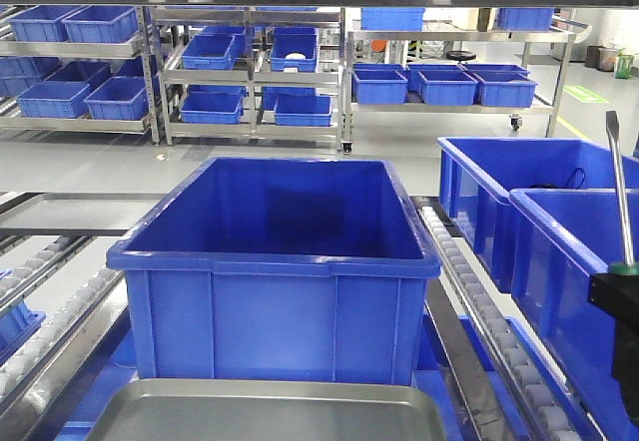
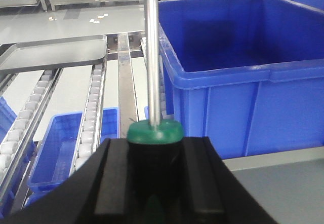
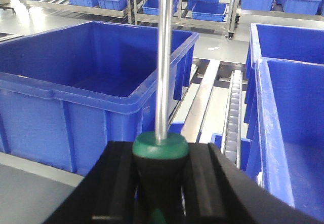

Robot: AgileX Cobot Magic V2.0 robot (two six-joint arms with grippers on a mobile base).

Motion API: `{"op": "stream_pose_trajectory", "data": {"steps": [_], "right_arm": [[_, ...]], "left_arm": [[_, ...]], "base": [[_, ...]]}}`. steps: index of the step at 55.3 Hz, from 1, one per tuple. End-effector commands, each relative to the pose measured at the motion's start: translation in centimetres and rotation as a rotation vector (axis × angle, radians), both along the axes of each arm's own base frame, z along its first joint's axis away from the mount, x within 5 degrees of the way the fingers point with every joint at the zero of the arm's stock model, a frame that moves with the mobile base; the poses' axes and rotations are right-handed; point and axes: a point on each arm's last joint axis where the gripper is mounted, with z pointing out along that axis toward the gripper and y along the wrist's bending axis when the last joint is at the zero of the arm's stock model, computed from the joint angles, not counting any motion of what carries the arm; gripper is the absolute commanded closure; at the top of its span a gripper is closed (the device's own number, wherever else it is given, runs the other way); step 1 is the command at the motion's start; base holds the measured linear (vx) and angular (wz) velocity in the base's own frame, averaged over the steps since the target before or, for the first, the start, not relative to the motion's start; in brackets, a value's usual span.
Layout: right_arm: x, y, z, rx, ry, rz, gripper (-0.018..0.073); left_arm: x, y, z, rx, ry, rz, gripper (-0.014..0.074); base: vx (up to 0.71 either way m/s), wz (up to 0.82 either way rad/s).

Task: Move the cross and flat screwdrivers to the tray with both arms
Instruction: 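Lower both held screwdrivers toward the grey metal tray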

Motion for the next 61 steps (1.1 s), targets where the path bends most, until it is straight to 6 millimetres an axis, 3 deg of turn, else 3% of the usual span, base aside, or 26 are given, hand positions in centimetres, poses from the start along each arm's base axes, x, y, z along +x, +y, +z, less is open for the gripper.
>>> {"op": "stream_pose_trajectory", "data": {"steps": [1, 34, 42, 56, 61], "right_arm": [[-0.1, -0.3, 1.9, 0.022, -0.118, -0.025, 0.0567], [0.4, 0.1, 1.8, 0.08, -0.107, -0.014, 0.0567], [1.7, 2.9, 0.0, 0.105, 0.024, 0.118, 0.0567], [4.5, 10.3, -3.7, 0.105, 0.11, 0.314, 0.0567], [5.2, 11.9, -5.2, 0.1, 0.155, 0.336, 0.0565]], "left_arm": [[-0.1, 0.1, 1.9, -0.031, -0.125, 0.016, 0.0596], [0.2, -0.2, 1.9, -0.095, -0.116, 0.008, 0.0596], [1.8, -2.1, 0.4, -0.247, 0.02, -0.076, 0.0596], [4.3, -6.5, -2.5, -0.303, 0.207, -0.253, 0.0595], [4.9, -7.6, -3.4, -0.317, 0.262, -0.28, 0.0594]], "base": [[0.0, 0.0], [0.0, 0.0], [0.0, 0.0], [0.0, 0.0], [0.0, 0.0]]}}
